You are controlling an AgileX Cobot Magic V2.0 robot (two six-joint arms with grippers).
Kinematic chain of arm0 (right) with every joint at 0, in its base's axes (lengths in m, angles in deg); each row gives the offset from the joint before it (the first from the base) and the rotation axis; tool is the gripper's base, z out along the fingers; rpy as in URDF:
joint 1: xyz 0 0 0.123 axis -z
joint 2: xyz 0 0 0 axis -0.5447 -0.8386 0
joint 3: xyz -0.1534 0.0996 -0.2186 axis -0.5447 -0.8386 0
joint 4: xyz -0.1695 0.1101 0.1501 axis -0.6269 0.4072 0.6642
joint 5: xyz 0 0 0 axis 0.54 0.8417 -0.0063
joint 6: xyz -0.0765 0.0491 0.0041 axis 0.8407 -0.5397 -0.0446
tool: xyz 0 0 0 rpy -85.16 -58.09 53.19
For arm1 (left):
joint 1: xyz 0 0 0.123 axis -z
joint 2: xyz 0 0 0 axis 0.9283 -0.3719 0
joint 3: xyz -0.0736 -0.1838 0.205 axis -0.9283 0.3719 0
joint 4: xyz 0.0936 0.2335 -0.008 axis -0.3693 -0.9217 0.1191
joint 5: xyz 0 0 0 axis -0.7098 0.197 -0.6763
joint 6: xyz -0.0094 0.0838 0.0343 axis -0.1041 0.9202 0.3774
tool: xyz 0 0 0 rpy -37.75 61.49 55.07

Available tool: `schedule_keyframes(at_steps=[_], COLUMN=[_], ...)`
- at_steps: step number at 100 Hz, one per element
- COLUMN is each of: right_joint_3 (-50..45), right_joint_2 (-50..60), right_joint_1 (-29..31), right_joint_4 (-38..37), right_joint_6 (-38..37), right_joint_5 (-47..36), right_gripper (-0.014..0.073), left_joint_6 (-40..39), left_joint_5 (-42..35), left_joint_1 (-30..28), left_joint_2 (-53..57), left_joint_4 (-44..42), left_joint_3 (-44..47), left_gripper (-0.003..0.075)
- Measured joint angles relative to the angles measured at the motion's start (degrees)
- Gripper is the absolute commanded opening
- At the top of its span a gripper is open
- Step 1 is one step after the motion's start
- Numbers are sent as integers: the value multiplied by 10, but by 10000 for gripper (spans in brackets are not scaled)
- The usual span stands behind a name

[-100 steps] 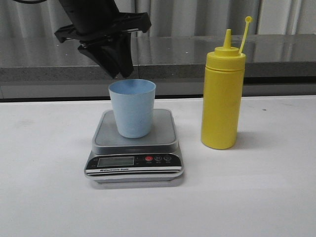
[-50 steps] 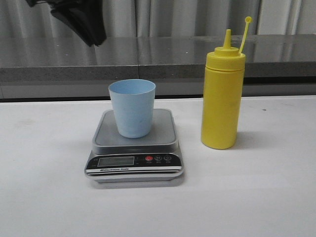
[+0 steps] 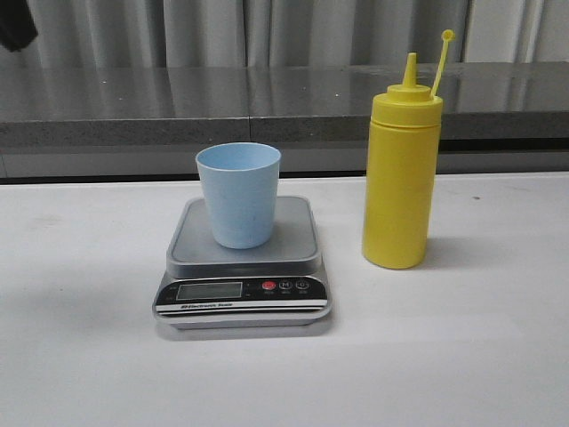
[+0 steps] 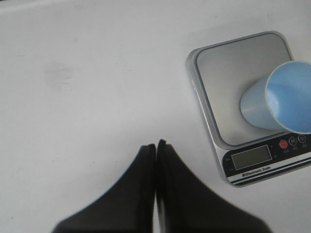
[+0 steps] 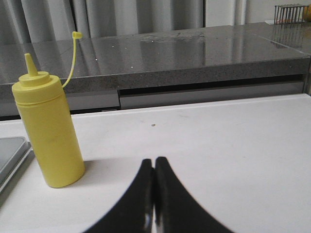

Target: Pour seasoning into cup on scale with both arms

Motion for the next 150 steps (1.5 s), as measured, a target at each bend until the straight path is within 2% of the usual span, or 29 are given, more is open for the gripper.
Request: schedule_keyframes(at_steps=[43,100,138,150], right_joint_3=[0,0,0,15], right_joint_2=[0,0,0,0], right_joint_1=[0,0,0,0], right_joint_4=[0,0,0,0], right_joint_6=[0,0,0,0], right_joint_5=[0,-15,-17,10], right_gripper=[-59,-59,-59,-59], left_joint_6=[0,-5,-5,-5], left_joint_5=[-25,-72,-93,-102], left_joint_1=[-4,-4,-4,-4], left_joint_2=[189,511,660,679], left_joint_4=[-9,-14,-15,-15], left_joint_3=[153,359,464,477], left_gripper=[-20,-20,-20,-20])
